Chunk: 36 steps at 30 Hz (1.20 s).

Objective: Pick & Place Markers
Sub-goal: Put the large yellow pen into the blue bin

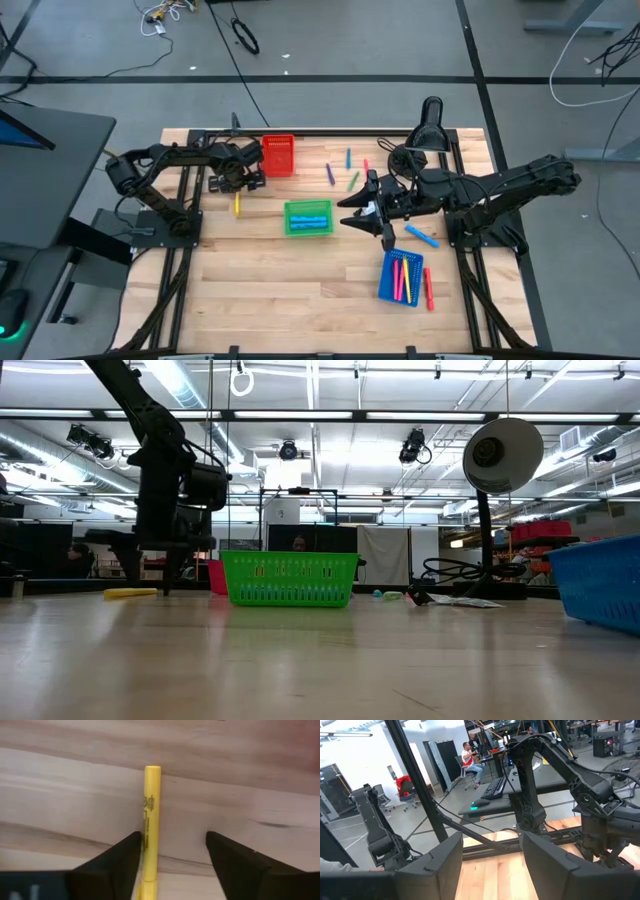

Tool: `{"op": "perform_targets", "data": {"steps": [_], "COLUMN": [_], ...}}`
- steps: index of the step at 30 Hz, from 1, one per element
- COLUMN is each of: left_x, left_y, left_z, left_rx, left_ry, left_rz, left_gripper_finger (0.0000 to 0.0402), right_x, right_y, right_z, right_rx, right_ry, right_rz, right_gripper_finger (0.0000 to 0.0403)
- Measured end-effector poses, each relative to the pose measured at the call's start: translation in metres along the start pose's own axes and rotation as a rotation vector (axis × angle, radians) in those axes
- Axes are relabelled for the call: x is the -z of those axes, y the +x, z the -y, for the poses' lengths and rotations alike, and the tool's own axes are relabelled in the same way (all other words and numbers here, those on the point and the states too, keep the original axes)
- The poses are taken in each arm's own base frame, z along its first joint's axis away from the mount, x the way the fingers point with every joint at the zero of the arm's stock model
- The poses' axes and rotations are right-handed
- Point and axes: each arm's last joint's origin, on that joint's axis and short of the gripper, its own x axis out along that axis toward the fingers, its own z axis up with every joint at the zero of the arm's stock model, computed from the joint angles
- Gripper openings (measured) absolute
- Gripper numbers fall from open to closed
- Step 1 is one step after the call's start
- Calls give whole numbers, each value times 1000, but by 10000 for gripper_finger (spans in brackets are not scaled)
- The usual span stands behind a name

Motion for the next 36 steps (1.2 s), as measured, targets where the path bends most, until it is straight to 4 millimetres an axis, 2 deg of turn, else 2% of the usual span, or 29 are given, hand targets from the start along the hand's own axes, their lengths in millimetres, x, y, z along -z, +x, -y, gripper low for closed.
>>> {"op": "perform_targets", "data": {"steps": [11,16,24,36], "left_x": [-1,0,2,25], "left_y": [0,0,-7,-72], "left_z": [3,4,6,34], "left_rx": [42,60,88,170], "left_ry": [30,75,112,373], "left_rz": [-14,-27,-35,105], "left_gripper_finger": [72,25,27,23], "right_x": [0,0,0,0], "right_y": [0,0,0,0], "right_z": [0,0,0,0], "right_rx": [-1,-1,-2,-5], "right_ry": [0,28,53,201], "right_rz": [4,4,4,3], "right_gripper_finger": [208,208,208,208]}}
